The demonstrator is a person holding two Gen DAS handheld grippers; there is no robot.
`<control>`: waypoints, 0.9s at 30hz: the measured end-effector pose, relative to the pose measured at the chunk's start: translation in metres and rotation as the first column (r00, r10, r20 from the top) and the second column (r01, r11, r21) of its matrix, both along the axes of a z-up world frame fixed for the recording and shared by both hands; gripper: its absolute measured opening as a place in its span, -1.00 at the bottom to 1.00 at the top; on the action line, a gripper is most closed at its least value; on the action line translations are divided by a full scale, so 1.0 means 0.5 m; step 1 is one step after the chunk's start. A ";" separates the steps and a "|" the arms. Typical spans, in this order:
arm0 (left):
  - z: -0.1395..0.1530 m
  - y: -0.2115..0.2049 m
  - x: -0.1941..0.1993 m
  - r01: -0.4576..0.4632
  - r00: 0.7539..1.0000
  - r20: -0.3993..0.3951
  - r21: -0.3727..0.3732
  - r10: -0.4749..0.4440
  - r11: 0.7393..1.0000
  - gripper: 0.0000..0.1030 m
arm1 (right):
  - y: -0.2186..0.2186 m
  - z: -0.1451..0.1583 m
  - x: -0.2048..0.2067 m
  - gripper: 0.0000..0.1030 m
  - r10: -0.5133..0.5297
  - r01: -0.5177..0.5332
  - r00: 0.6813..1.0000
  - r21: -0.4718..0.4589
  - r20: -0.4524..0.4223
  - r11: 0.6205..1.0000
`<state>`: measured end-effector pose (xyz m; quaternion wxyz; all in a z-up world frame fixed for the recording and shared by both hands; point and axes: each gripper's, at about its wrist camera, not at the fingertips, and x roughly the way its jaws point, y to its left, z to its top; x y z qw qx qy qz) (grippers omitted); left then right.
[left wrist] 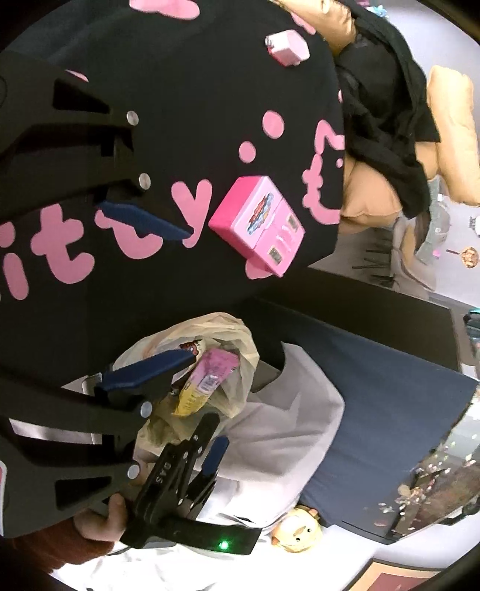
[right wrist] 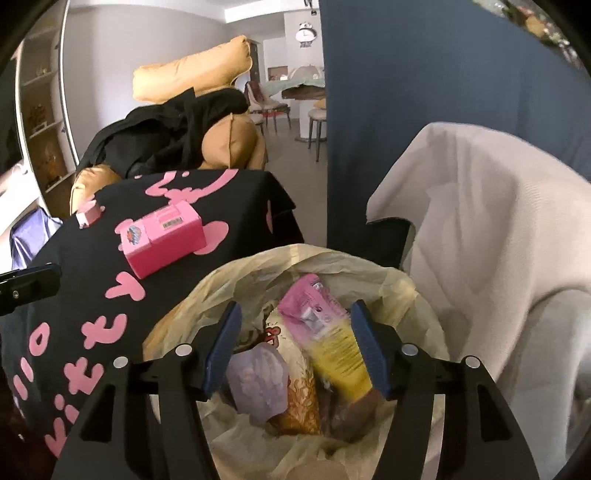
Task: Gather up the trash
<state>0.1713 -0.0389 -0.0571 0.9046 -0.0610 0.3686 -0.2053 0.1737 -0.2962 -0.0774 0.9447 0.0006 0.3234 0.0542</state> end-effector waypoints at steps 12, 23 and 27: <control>0.085 0.069 -0.205 -0.045 0.985 0.171 0.090 0.029 0.995 0.64 | 0.104 0.119 -0.238 0.26 0.042 -0.049 0.997 0.133 0.057 0.990; 0.131 0.116 -0.335 -0.164 0.960 0.242 0.083 0.139 0.983 0.79 | 0.212 0.152 -0.402 0.27 0.080 -0.086 0.986 0.039 0.145 0.996; 0.140 0.120 -0.362 -0.208 0.949 0.266 0.116 0.171 0.971 0.79 | 0.211 0.152 -0.422 0.27 0.073 -0.081 0.987 0.054 0.140 0.995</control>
